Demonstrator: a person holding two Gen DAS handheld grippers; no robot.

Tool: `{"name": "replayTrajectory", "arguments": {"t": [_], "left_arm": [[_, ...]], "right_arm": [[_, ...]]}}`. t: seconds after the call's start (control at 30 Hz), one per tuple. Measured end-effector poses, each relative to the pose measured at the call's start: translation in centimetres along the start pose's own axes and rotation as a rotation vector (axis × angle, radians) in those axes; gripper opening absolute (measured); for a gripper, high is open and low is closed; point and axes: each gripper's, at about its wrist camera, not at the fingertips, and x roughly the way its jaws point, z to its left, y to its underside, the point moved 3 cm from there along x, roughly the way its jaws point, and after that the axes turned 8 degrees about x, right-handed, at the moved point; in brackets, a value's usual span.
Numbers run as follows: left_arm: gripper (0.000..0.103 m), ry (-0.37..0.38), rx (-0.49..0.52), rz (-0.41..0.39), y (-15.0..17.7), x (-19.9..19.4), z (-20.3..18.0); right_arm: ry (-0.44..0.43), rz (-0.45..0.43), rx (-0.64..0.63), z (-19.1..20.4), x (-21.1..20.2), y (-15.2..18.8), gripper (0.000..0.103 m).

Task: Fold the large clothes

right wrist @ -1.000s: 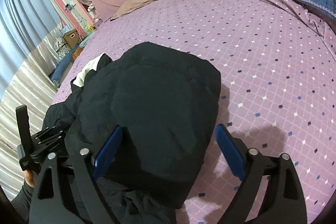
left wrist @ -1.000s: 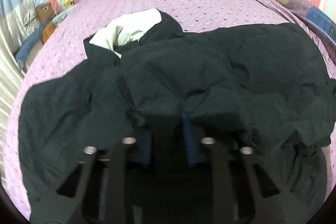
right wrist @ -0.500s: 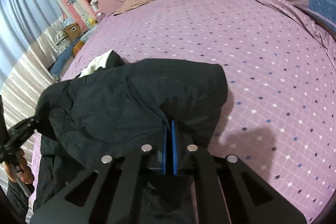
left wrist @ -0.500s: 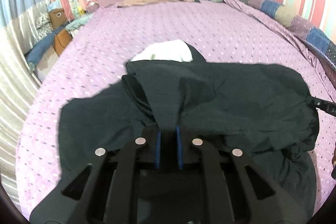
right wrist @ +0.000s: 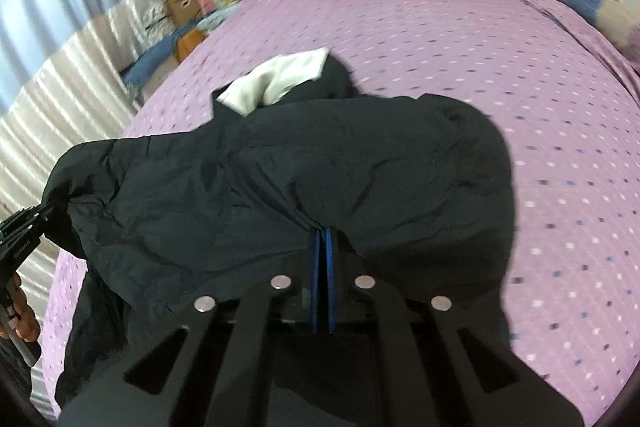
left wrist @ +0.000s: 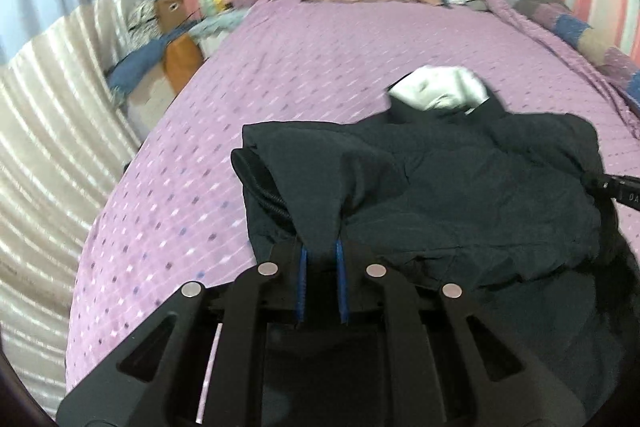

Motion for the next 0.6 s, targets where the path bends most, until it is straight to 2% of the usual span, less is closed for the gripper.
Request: {"name": "replayTrajectory", "arguments": {"t": [0.1,0.2,0.33,0.4,0.47,0.53,0.6], "left_arm": [[0.012,0.003,-0.009,0.025,1.6,1.0,0.9],[0.012,0.006,0.001,0.039,3.2,1.8,1.1],[0.012,0.022,-0.031,0.046,4.1,2.2,1.2],[0.012,0.028,-0.040,0.044,3.9,2.2,1.2],[0.015,0.045,-0.058,0.047,3.8,2.1,1.4],[0.021,0.056,-0.079,0.047,3.6,1.9,1.7],[0.037,0.056,-0.104,0.044,3.5,1.7,2.1]], "right_arm": [[0.036,0.015,-0.033,1.3,1.2,0.9,0.002],[0.050,0.031,-0.048,1.0,1.4,1.3,0.002],[0.055,0.029,-0.077,0.6,0.1,1.0,0.003],[0.033,0.024,-0.083,0.7,-0.9,1.0,0.006],[0.023,0.017,-0.090,0.6,-1.9,0.9,0.006],[0.057,-0.007,-0.100,0.0,-3.2,0.8,0.006],[0.064,-0.026,-0.082,-0.9,-4.3,0.8,0.032]]}}
